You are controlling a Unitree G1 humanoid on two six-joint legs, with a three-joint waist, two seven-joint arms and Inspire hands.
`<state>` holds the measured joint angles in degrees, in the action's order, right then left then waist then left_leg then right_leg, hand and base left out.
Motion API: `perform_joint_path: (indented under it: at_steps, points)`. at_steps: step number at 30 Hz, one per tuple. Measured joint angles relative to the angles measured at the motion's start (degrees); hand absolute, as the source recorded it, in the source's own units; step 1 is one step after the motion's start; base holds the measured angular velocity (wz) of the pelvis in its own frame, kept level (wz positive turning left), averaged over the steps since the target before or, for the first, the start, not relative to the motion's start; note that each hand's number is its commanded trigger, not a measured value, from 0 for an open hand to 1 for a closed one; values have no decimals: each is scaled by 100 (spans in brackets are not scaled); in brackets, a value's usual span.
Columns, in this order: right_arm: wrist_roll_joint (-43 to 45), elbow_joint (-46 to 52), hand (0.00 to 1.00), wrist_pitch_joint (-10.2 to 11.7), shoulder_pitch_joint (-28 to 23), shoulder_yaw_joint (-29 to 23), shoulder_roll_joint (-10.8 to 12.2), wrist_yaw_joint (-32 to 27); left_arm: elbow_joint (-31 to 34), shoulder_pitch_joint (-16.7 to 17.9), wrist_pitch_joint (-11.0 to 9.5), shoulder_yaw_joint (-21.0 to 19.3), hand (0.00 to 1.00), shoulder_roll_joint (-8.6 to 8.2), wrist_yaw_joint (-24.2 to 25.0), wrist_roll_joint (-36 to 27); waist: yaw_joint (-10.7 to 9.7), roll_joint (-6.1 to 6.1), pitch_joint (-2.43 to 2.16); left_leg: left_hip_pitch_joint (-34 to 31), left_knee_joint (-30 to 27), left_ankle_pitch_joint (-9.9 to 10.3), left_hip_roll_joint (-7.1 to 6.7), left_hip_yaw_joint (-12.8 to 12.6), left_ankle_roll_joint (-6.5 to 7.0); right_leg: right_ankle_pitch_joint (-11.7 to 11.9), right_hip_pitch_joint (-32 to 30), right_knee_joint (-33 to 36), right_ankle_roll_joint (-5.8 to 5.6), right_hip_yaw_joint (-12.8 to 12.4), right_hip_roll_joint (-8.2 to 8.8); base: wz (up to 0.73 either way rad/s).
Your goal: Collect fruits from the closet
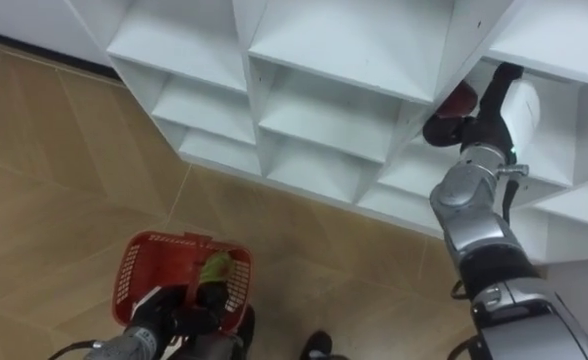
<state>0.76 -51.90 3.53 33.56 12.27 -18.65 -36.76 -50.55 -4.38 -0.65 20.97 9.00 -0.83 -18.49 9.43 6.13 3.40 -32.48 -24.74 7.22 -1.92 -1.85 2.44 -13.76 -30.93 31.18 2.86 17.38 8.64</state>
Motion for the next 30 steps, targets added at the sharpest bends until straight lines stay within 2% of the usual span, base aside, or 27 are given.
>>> perform_joint_path:
  at_steps: [7, 8, 9, 11, 14, 19, 21, 30]
  points:
    - [6, 106, 0, -76, -12, 230, -27, 224, 294, 108, -19, -8, 100, 105, 115, -2, 19, -2, 7, -208, -105, 15, 24, 23, -90, -128, -244, 238, 110, 12, 18, 3]
    - [4, 106, 6, -80, -12, 228, -30, 276, 370, 148, -21, -27, 100, 118, 138, 1, 23, -4, 6, -252, -125, 14, 24, 39, -104, -144, -295, 269, 126, 18, 21, 6]
    - [4, 124, 34, -92, -12, 227, -41, 340, 421, 176, -28, -55, 100, 125, 151, 1, 24, -6, 5, -306, -145, 12, 26, 59, -118, -153, -342, 289, 141, 38, 21, 6]
    - [3, 133, 100, -126, -12, 234, -44, 418, 442, 176, -47, -53, 100, 127, 155, 0, 39, -6, 5, -362, -179, 12, 32, 71, -134, -165, -387, 324, 159, 52, 21, 5]
    - [4, 199, 100, -137, -12, 239, -61, 431, 481, 179, -60, -45, 100, 132, 168, -1, 47, -18, 10, -420, -238, 20, 37, 71, -146, -182, -439, 370, 171, 50, 24, 0]
    - [0, 312, 100, -234, -10, 162, -351, 289, 605, 230, -61, -41, 100, 170, 186, 0, 67, -27, 12, -493, -291, 32, 40, 79, -153, -186, -511, 410, 174, 51, 24, 0]
    - [5, 324, 100, -248, -11, 175, -392, 237, 675, 272, -61, -39, 100, 182, 191, 1, 72, -34, 11, -492, -291, 36, 49, 73, -160, -187, -518, 415, 179, 43, 16, 0]
    - [2, 447, 100, -286, -10, 190, -399, 137, 688, 274, -62, -31, 100, 208, 254, -3, 138, -62, 9, -482, -281, 47, 131, 63, -217, -170, -499, 351, 242, 40, -79, -3]
